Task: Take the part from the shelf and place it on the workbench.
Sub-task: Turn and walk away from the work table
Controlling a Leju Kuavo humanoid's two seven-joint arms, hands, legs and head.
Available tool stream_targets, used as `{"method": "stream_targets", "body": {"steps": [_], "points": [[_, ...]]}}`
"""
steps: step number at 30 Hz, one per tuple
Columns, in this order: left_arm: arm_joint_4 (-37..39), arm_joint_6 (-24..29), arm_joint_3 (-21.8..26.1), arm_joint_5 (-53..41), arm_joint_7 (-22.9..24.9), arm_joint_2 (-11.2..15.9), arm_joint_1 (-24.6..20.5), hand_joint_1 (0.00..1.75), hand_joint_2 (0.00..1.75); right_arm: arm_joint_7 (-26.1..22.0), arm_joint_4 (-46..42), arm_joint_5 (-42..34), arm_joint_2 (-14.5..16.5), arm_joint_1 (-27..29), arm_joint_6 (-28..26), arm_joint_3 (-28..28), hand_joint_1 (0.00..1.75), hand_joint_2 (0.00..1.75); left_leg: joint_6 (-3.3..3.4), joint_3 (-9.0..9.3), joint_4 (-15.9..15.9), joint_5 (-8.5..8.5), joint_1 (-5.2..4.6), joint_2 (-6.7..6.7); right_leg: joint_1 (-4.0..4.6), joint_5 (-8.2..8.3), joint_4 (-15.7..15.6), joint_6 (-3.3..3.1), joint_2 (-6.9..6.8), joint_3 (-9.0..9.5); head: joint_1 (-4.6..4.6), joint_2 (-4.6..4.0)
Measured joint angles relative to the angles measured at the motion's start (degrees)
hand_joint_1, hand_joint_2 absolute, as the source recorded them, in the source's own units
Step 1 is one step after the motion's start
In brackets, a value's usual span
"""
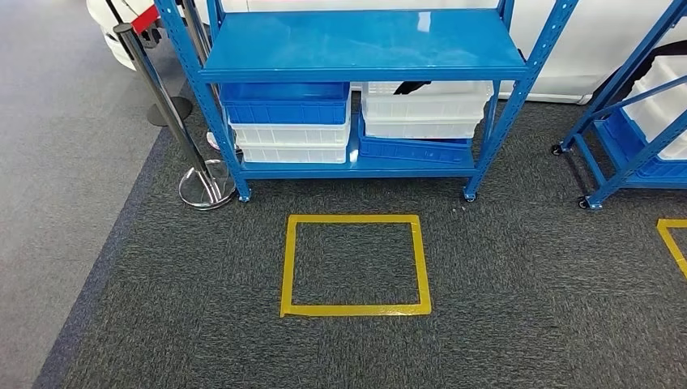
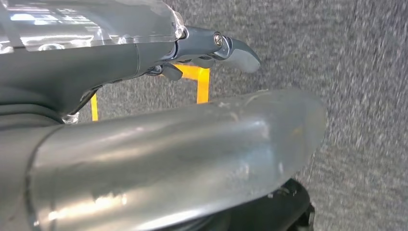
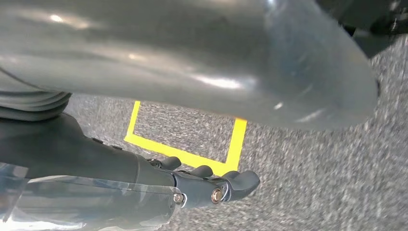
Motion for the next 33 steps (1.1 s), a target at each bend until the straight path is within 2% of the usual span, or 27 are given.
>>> {"method": "stream_targets", "body": {"steps": [2, 4, 5, 6, 7, 9, 10, 11, 13, 16, 17, 19, 20, 21, 22, 23, 24, 25, 26, 27, 28, 31, 32, 33], "points": [[0.0, -0.1, 0.01, 0.0, 0.02, 0.01, 0.01, 0.0, 0.0, -0.01, 0.0, -0.01, 0.0, 0.04, 0.18, -0.02, 0.0, 0.0, -0.58, -1.58, 3.81, -2.19, 0.19, 0.2, -0.17, -0.01, -0.31, -0.74, -0.21, 0.38, -0.25, 0.0], [0.0, -0.16, 0.03, 0.0, 0.03, 0.01, 0.06, 0.0, 0.0, -0.02, 0.0, -0.02, 0.01, 0.07, 0.28, -0.07, 0.0, 0.0, -0.99, -5.49, 11.65, -5.68, 0.29, 0.33, -0.09, -0.29, -0.31, -1.19, -0.38, 0.62, -0.48, -0.01], [0.0, -0.2, 0.03, 0.0, 0.05, 0.0, 0.11, 0.0, 0.0, -0.02, 0.0, -0.02, 0.02, 0.07, 0.33, -0.13, 0.0, 0.0, -1.12, -7.37, 15.06, -6.65, 0.33, 0.34, -0.04, -0.45, -0.29, -1.29, -0.42, 0.78, -0.46, -0.01], [0.0, -0.23, 0.04, 0.01, 0.07, -0.02, 0.19, 0.0, 0.0, -0.02, 0.0, -0.02, 0.02, 0.07, 0.39, -0.2, 0.0, 0.0, -1.18, -8.47, 16.72, -6.48, 0.34, 0.35, -0.01, -0.66, -0.28, -1.3, -0.42, 1.03, -0.46, -0.01], [0.0, -0.25, 0.04, 0.01, 0.09, -0.04, 0.27, 0.0, 0.0, -0.02, 0.0, -0.02, 0.02, 0.08, 0.44, -0.26, 0.0, 0.0, -1.14, -8.42, 15.97, -5.06, 0.35, 0.36, -0.01, -0.91, -0.27, -1.25, -0.4, 1.39, -0.48, -0.01], [0.0, -0.27, 0.05, 0.04, 0.14, -0.04, 0.38, 0.0, 0.0, -0.02, 0.0, -0.02, 0.04, 0.13, 0.49, -0.34, 0.0, 0.0, -0.76, -5.62, 8.92, -0.36, 0.34, 0.47, 0.0, -1.56, -0.27, -0.97, -0.37, 2.3, -0.47, -0.01], [0.0, -0.27, 0.05, 0.08, 0.16, -0.03, 0.38, 0.0, 0.0, -0.03, 0.0, -0.03, 0.06, 0.14, 0.49, -0.37, 0.0, 0.0, -0.49, -3.99, 5.17, 1.22, 0.21, 0.57, 0.09, -1.92, -0.19, -0.71, -0.36, 2.62, -0.48, -0.01], [0.0, -0.27, 0.06, 0.12, 0.2, -0.02, 0.35, 0.0, 0.0, -0.03, 0.0, -0.04, 0.08, 0.12, 0.49, -0.39, 0.0, 0.0, -0.17, -2.85, 2.56, 1.98, 0.08, 0.65, 0.18, -2.2, -0.15, -0.39, -0.35, 2.77, -0.46, -0.01], [0.0, -0.28, 0.07, 0.19, 0.29, 0.0, 0.31, 0.0, 0.0, -0.04, 0.0, -0.05, 0.1, 0.02, 0.5, -0.45, 0.0, 0.0, 0.41, -2.15, 0.94, 1.62, -0.22, 0.69, 0.32, -2.52, -0.21, 0.27, -0.38, 2.79, -0.43, 0.0], [0.0, -0.28, 0.08, 0.2, 0.38, -0.02, 0.5, 0.0, 0.0, -0.04, 0.0, -0.06, 0.09, -0.16, 0.51, -0.5, 0.0, 0.0, 1.44, -1.5, 0.05, 1.52, 0.02, 0.57, 0.23, -3.42, 0.59, 1.16, -0.5, 2.86, -0.3, -0.01], [0.0, -0.28, 0.09, 0.22, 0.42, -0.03, 0.52, 0.0, 0.0, -0.04, 0.0, -0.06, 0.09, -0.19, 0.53, -0.52, 0.0, 0.0, 1.82, -1.16, -0.29, 1.5, 0.15, 0.58, 0.21, -4.54, 2.67, 1.36, -0.45, 1.93, -0.21, -0.01], [0.0, -0.28, 0.09, 0.27, 0.46, -0.05, 0.5, 0.0, 0.0, -0.04, 0.0, -0.06, 0.09, -0.17, 0.61, -0.58, 0.0, 0.0, 2.42, -0.69, -0.52, 1.15, 0.12, 0.63, 0.17, -7.66, 10.02, 1.59, -0.29, -2.16, -0.07, 0.0], [0.0, -0.28, 0.09, 0.28, 0.5, -0.05, 0.49, 0.0, 0.0, -0.04, 0.0, -0.06, 0.09, -0.16, 0.64, -0.62, 0.0, 0.0, 2.54, -0.5, -0.52, 0.88, 0.07, 0.61, 0.17, -8.66, 13.66, 1.69, -0.25, -4.52, -0.08, 0.0], [0.0, -0.28, 0.09, 0.28, 0.55, -0.06, 0.51, 0.0, 0.0, -0.04, 0.0, -0.06, 0.09, -0.14, 0.66, -0.64, 0.0, 0.0, 2.58, -0.2, -0.51, 0.58, 0.03, 0.55, 0.16, -8.61, 15.79, 1.75, -0.24, -6.2, -0.08, 0.0], [0.0, -0.28, 0.09, 0.28, 0.59, -0.07, 0.56, 0.0, 0.0, -0.03, 0.0, -0.06, 0.09, -0.1, 0.67, -0.67, 0.0, 0.0, 2.54, 0.23, -0.51, 0.23, 0.01, 0.46, 0.16, -7.27, 15.75, 1.75, -0.24, -6.85, -0.07, 0.0], [0.0, -0.28, 0.09, 0.28, 0.64, -0.08, 0.61, 0.0, 0.0, -0.01, 0.0, -0.06, 0.09, -0.03, 0.67, -0.69, 0.0, 0.0, 2.45, 0.82, -0.51, -0.18, 0.01, 0.37, 0.16, -4.82, 13.42, 1.65, -0.25, -6.35, -0.06, 0.0], [0.0, -0.28, 0.09, 0.28, 0.69, -0.11, 0.66, 0.0, 0.0, 0.02, 0.0, -0.06, 0.09, 0.06, 0.67, -0.71, 0.0, 0.0, 2.29, 1.35, -0.52, -0.61, 0.01, 0.3, 0.19, -1.95, 9.62, 1.44, -0.25, -5.07, -0.04, 0.0], [0.0, -0.28, 0.09, 0.28, 0.72, -0.16, 0.67, 0.0, 0.0, 0.05, 0.0, -0.06, 0.09, 0.16, 0.67, -0.74, 0.0, 0.0, 2.04, 1.82, -0.46, -1.1, -0.09, 0.25, 0.33, 0.07, 5.89, 1.2, -0.23, -3.65, -0.04, -0.01], [0.0, -0.28, 0.09, 0.28, 0.76, -0.2, 0.63, 0.0, 0.0, 0.08, 0.0, -0.06, 0.09, 0.18, 0.67, -0.77, 0.0, 0.0, 1.72, 2.13, -0.4, -1.55, -0.18, 0.23, 0.47, 1.15, 2.94, 0.93, -0.21, -2.46, -0.05, -0.01], [0.0, -0.28, 0.09, 0.27, 0.79, -0.23, 0.59, 0.0, 0.0, 0.1, 0.0, -0.05, 0.09, 0.16, 0.67, -0.79, 0.0, 0.0, 1.41, 2.25, -0.39, -1.9, -0.25, 0.23, 0.63, 1.29, 1.34, 0.68, -0.18, -1.81, -0.08, -0.01], [0.0, -0.28, 0.09, 0.27, 0.81, -0.25, 0.54, 0.0, 0.0, 0.11, 0.0, -0.05, 0.1, 0.12, 0.67, -0.8, 0.0, 0.0, 1.07, 2.43, -0.46, -2.17, -0.31, 0.24, 0.8, 0.74, 0.87, 0.43, -0.13, -1.56, -0.12, 0.0], [-0.02, -0.28, 0.09, 0.27, 0.83, -0.21, 0.38, 0.0, 0.0, 0.12, 0.0, -0.07, 0.2, 0.2, 0.68, -0.81, 0.0, 0.0, 0.14, 2.87, 0.12, -3.03, -0.27, 0.39, 0.41, 0.18, -0.07, -0.44, -0.06, -0.5, -0.33, 0.01], [-0.03, -0.28, 0.09, 0.27, 0.83, -0.19, 0.35, 0.0, 0.0, 0.13, 0.0, -0.07, 0.24, 0.28, 0.68, -0.82, 0.0, 0.0, -0.19, 2.14, 2.02, -3.88, -0.24, 0.43, 0.21, -0.02, -0.41, -0.76, -0.14, 0.09, -0.46, 0.0], [-0.04, -0.28, 0.09, 0.26, 0.83, -0.17, 0.38, 0.0, 0.0, 0.13, 0.0, -0.08, 0.29, 0.35, 0.68, -0.82, 0.0, 0.0, -0.48, 0.57, 5.19, -5.11, -0.11, 0.45, 0.15, -0.32, -0.61, -1.03, -0.26, 0.69, -0.57, 0.01]]}}
